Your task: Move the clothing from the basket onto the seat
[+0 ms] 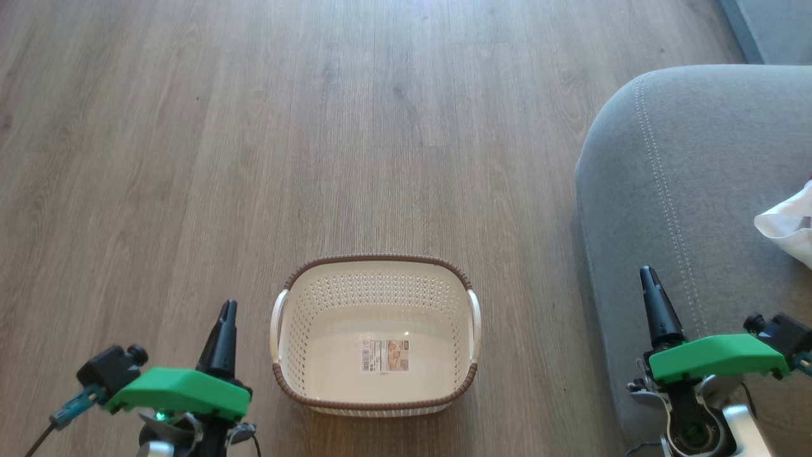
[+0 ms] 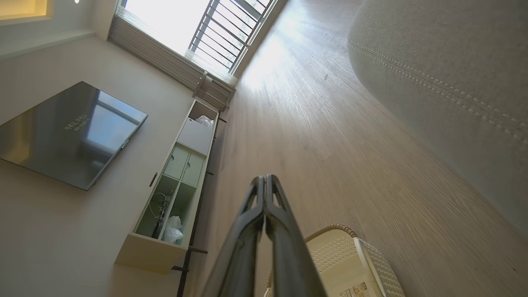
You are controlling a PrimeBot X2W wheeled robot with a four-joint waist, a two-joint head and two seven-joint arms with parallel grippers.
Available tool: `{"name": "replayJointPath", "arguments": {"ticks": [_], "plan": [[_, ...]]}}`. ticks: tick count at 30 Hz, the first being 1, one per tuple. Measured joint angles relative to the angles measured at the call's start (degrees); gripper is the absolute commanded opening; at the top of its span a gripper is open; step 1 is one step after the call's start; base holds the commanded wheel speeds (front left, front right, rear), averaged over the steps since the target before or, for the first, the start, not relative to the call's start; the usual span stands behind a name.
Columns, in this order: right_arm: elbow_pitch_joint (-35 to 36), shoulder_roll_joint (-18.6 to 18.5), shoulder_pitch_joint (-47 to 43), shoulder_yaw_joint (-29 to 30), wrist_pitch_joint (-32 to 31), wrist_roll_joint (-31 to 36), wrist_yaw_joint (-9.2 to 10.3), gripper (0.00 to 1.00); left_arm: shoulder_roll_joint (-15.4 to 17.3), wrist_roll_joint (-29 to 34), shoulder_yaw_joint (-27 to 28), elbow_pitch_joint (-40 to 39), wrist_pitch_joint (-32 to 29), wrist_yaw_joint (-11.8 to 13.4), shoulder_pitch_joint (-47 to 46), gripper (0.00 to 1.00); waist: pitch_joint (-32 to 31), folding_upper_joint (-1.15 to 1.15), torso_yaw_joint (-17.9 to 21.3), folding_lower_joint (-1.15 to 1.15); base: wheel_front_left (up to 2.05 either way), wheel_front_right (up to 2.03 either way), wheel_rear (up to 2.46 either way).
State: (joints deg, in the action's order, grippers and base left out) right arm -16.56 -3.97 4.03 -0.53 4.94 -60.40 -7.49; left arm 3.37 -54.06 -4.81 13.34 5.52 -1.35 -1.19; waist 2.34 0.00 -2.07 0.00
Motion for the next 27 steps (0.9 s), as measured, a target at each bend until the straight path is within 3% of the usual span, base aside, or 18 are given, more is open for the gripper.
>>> {"name": "replayJointPath", "arguments": {"ticks": [27], "plan": [[0.1, 0.1, 0.0, 2.8, -4.5, -13.6, 0.0, 0.0, 0.0, -16.7, 3.2, 0.8, -4.5, -2.3, -1.2, 0.0, -0.9, 0.0, 0.9, 0.0, 0.0, 0.0, 0.0]]}}
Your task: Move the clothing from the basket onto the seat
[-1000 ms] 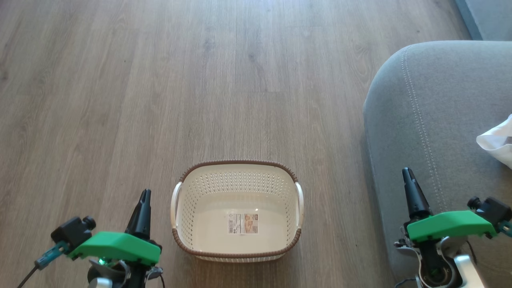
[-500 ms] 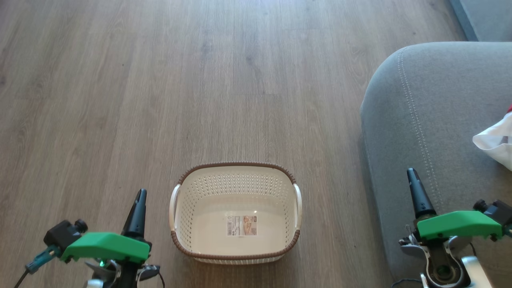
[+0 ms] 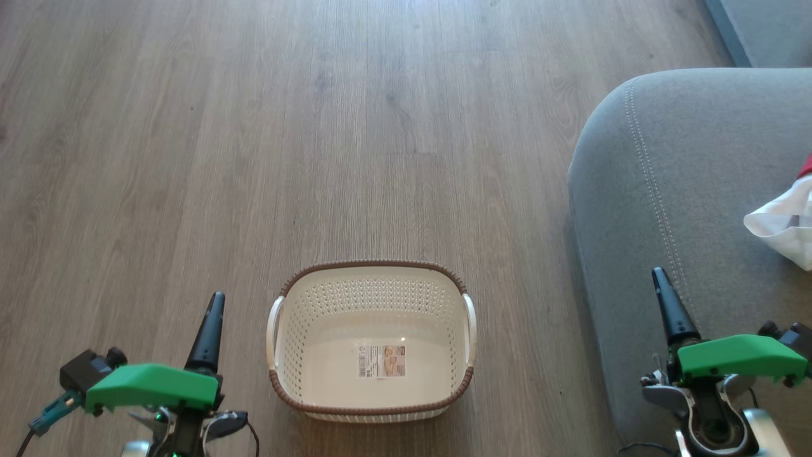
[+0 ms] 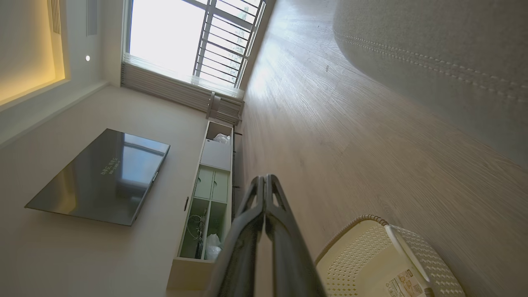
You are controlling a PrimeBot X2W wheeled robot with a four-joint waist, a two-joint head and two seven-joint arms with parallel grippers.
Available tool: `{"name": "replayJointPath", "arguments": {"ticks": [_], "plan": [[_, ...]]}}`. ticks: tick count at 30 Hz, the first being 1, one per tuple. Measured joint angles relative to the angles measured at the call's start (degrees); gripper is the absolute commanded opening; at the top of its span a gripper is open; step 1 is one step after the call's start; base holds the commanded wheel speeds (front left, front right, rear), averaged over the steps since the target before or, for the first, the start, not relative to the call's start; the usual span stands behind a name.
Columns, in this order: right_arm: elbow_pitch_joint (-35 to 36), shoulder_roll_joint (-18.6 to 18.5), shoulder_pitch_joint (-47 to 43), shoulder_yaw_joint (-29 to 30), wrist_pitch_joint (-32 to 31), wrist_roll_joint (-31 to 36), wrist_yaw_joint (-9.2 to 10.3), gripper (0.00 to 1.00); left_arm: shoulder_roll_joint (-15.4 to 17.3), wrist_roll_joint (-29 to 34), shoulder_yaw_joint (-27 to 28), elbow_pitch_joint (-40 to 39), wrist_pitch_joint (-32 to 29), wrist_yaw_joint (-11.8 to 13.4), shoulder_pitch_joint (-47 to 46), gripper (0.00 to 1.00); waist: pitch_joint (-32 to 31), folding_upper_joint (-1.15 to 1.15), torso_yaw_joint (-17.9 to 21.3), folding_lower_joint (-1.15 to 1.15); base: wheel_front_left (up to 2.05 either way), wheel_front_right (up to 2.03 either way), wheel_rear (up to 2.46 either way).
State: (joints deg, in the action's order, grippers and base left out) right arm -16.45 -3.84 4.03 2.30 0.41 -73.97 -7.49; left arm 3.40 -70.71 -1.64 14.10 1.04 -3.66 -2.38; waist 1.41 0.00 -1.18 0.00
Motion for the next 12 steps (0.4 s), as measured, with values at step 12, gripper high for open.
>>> {"name": "replayJointPath", "arguments": {"ticks": [12], "plan": [[0.1, 0.1, 0.0, 1.6, -2.0, -6.5, 0.0, 0.0, 0.0, -8.0, 1.7, 0.5, -2.1, -1.3, 0.0, 0.0, -0.4, 0.0, 0.4, 0.0, 0.0, 0.0, 0.0]]}}
